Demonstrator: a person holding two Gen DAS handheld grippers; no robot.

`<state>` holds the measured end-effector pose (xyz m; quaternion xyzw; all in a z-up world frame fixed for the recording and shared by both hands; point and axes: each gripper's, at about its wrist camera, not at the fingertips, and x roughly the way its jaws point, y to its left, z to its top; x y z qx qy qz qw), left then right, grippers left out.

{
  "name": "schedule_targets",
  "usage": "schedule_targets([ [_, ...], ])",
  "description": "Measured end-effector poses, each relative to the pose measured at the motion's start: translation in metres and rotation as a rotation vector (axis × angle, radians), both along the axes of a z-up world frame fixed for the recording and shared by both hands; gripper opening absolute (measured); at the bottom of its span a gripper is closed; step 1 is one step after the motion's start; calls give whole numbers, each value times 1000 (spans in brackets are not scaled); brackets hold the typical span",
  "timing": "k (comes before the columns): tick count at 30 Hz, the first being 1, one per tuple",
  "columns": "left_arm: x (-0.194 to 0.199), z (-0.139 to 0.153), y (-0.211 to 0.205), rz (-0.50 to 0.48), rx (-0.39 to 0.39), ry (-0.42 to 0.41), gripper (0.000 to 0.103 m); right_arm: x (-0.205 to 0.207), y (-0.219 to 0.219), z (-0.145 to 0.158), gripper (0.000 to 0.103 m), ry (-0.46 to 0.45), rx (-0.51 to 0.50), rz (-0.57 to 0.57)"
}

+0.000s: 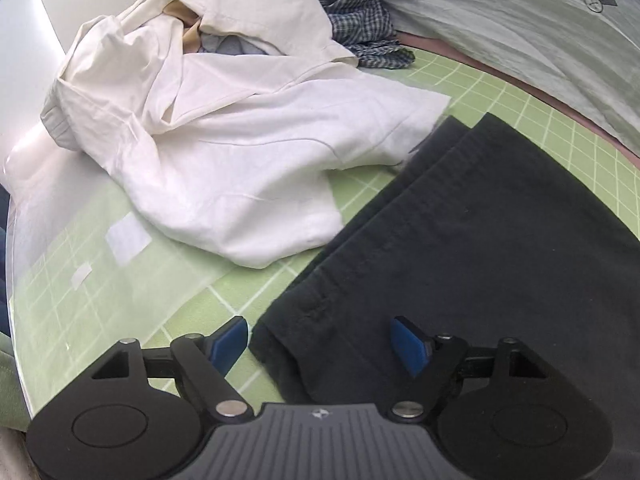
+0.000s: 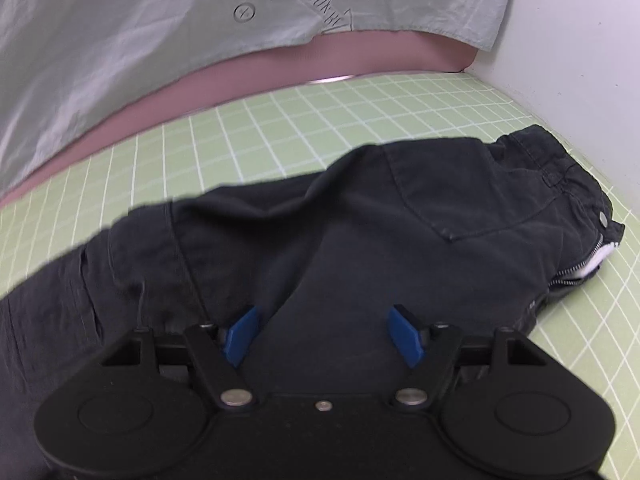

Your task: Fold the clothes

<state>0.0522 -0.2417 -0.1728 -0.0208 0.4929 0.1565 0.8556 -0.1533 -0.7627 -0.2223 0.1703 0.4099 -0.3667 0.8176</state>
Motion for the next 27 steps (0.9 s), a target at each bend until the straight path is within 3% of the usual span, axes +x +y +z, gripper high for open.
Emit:
schedule_targets([
  [5,5,-5,13,-33,-22,3,77,-12,33,-6,76,43,-85,17],
  [8,4,-4,13,-54,-25,-1,58,-19,41,-7,77,49,-88,-6],
  [12,-5,1,8,-71,-3,-19,42,-21,53,-5,77,72,-110,-17],
  [13,-10,3,7,-74,-2,-33,39,-21,55,-5,78,78,-112,-18],
  [15,-17,7,3,-94,-4,-69,22,-21,58,-5,79,88,-116,-20],
  [18,-24,12,-2,-113,0,-112,12,-20,63,-6,80,104,-132,-3],
  [24,-36,41,4,-95,7,-223,10,-20,63,-1,80,116,-125,9],
  [27,-37,37,15,-51,23,-212,10,-23,64,-2,84,100,-100,22],
])
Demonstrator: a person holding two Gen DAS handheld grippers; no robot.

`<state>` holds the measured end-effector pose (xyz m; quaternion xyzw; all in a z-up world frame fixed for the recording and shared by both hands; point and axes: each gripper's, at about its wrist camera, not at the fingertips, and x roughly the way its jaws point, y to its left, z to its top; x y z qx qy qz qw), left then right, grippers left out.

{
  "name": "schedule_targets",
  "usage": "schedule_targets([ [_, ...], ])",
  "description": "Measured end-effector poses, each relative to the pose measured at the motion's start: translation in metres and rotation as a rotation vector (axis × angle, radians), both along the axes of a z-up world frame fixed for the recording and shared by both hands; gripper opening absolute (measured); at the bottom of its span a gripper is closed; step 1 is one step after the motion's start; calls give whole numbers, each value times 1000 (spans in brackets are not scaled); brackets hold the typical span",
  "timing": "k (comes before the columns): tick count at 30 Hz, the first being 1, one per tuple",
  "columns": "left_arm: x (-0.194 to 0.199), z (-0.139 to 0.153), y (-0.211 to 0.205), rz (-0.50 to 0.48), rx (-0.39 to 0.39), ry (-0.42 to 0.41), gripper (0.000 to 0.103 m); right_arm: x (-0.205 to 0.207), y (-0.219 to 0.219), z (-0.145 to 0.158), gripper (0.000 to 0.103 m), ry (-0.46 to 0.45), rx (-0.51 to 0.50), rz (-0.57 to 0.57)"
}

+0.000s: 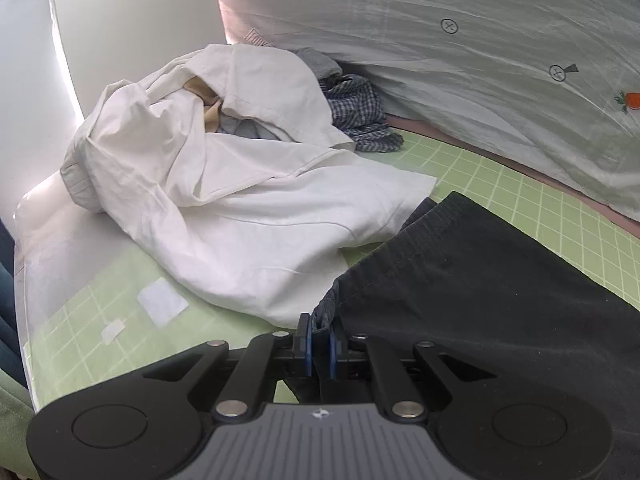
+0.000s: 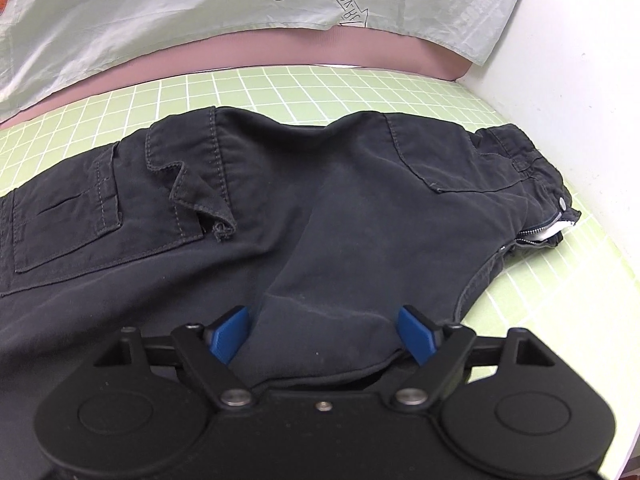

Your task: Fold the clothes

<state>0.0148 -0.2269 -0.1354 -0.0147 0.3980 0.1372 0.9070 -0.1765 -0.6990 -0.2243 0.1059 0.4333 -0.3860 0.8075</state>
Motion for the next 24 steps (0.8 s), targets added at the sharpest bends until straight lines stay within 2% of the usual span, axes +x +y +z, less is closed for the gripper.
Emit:
schedule_targets([
  [3,2,-23,11,9,-14,88,11,-4,4,-1,86,-12,18,24],
  [6,2,-20,9,-33,14,92,17,-4,6,-2,87,5,0,47],
  [9,10,-5,8,-44,9,57,25,-6,2,1,86,-10,14,30],
  [13,28,15,3,-68,-24,-7,35,-3,-1,15,86,-41,-39,-17],
  [16,51,15,-11,-189,-31,-34,38,4,-9,17,87,-49,-19,-38],
  [20,83,7,-35,-350,-16,-39,38,11,-16,4,89,-17,11,-76],
  [24,117,-2,-39,-391,-71,-34,38,13,-22,-1,97,-19,29,-111],
])
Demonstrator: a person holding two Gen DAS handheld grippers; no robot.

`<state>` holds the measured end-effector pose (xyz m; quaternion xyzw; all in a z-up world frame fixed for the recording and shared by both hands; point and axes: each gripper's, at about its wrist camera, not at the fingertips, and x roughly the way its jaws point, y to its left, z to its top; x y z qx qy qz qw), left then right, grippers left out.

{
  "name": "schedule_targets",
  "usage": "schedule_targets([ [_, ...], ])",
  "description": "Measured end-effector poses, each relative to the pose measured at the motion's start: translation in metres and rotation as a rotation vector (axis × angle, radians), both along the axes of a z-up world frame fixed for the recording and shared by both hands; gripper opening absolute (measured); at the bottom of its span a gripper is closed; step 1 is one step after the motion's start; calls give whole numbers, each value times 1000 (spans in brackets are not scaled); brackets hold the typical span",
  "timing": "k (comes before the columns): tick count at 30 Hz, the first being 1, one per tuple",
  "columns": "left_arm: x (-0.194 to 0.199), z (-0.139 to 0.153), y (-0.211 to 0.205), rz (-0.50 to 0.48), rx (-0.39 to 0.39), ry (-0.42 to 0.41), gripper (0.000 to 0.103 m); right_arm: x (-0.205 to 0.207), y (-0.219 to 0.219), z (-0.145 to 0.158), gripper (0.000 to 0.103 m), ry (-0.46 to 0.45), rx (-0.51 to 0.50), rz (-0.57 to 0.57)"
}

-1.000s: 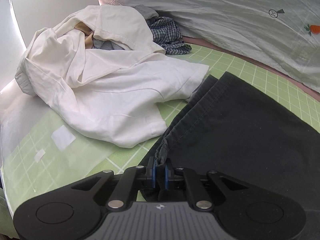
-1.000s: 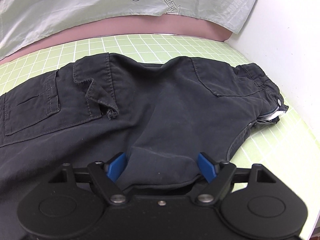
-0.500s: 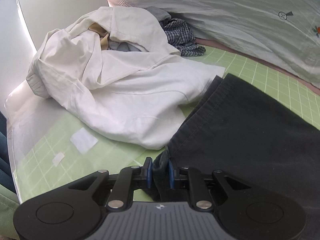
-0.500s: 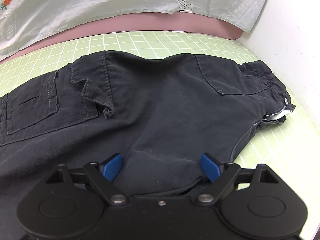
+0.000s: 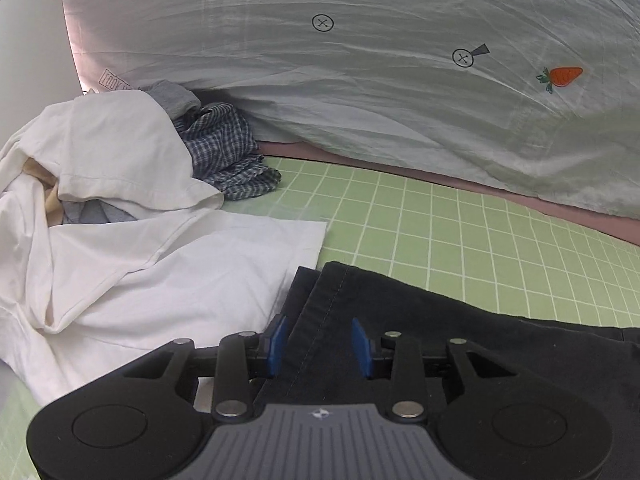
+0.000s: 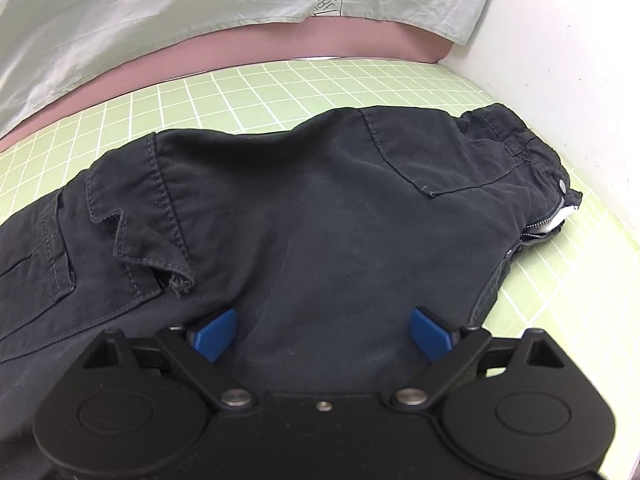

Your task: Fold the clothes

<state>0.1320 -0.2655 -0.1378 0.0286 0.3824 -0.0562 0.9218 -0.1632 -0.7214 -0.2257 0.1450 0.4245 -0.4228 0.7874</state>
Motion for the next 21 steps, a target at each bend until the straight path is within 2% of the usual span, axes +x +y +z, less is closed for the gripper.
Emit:
schedule_targets([
  [2,14,-5,-2,-23,-12,6,38,1,-2,-2,99,5,2,-11],
  [6,39,-16,-8,-64,12,11,38,2,-5,-3,102,1,4,-40],
  [7,44,-19,-8,-72,6,16,40,2,-5,-3,102,1,4,-46],
  [9,54,-25,-10,-88,-5,27,49,2,-5,-3,103,4,5,-53],
  [11,59,-29,-10,-100,-24,39,49,3,-5,-3,103,10,5,-58],
  [13,63,-33,-8,-95,-62,64,47,3,-6,-2,103,14,9,-65],
  [14,64,-35,-8,-89,-70,73,38,4,-6,-3,103,17,10,-70],
  [15,64,-36,-8,-88,-66,82,23,5,-7,-3,103,19,11,-74],
  [19,55,-25,-8,-56,-42,51,20,9,-6,-2,102,45,12,-95],
  [21,50,-12,-5,-9,-30,14,19,10,-4,1,98,53,5,-100],
])
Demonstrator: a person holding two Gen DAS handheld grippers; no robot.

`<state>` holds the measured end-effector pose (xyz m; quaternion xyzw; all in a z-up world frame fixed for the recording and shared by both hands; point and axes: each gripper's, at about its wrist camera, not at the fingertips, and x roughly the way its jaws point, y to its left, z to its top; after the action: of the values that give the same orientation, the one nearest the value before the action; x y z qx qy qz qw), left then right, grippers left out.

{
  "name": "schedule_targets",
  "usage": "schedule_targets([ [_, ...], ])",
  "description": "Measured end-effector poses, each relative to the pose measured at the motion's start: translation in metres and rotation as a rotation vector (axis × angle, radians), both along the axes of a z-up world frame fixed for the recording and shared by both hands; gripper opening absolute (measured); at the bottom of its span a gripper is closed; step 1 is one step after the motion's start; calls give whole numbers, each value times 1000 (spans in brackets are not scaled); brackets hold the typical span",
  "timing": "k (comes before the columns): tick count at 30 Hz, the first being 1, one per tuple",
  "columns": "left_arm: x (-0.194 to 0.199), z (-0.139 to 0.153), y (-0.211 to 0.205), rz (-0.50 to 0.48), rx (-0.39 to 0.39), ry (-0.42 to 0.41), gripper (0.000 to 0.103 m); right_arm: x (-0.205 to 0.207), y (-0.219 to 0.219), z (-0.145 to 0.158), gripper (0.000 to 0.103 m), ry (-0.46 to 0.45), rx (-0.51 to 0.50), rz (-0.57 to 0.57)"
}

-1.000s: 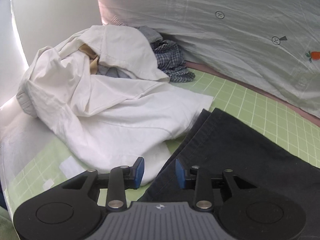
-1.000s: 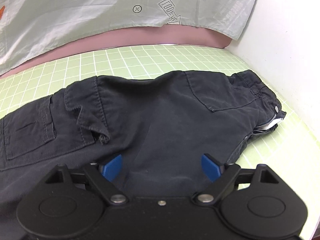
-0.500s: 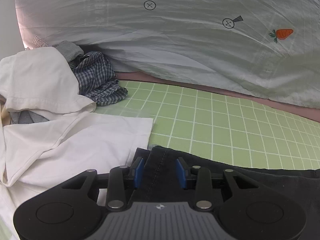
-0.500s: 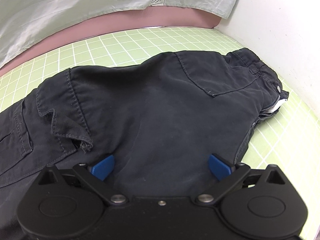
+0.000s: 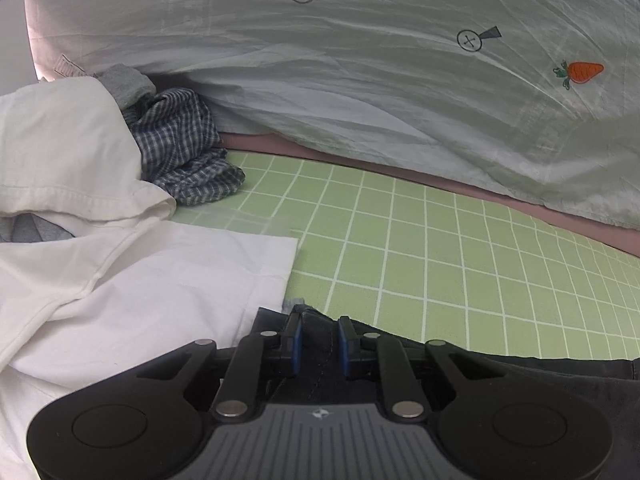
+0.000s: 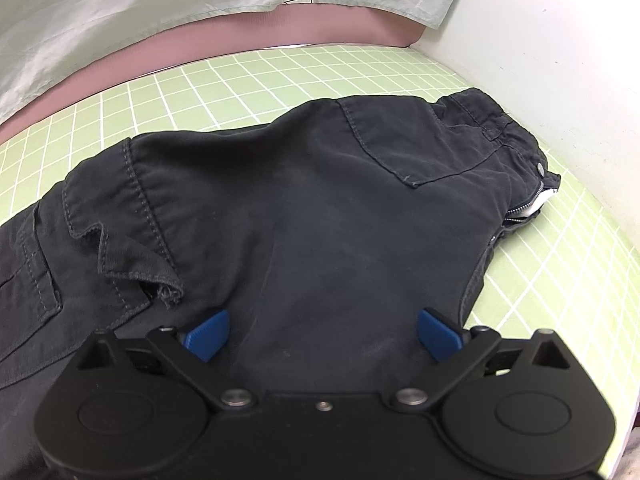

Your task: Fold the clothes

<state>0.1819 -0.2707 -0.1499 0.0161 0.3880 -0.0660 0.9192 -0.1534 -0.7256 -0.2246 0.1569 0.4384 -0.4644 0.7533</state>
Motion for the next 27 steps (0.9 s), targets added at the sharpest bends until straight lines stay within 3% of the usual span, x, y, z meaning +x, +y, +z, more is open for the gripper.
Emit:
schedule_targets([
  [4,6,16,10,85,28,-60,19,-9,1,6,97,-33,17,-5],
  [7,24,-7,8,100,62,16,20,-14,-1,4,98,-55,46,18],
  [10,28,-15,8,111,65,49,25,-8,2,0,100,-14,20,31],
  [11,26,-13,9,108,61,51,30,-7,2,0,100,-5,16,33],
  [12,24,-11,11,103,53,57,41,-8,0,0,101,-3,18,35],
  [15,11,-5,17,100,26,70,62,-14,-4,-1,101,-19,34,37],
  [21,-42,3,34,98,8,86,70,-8,0,-7,103,-8,14,36],
  [27,-88,-5,59,150,21,131,70,-10,-1,-8,103,-23,10,41],
])
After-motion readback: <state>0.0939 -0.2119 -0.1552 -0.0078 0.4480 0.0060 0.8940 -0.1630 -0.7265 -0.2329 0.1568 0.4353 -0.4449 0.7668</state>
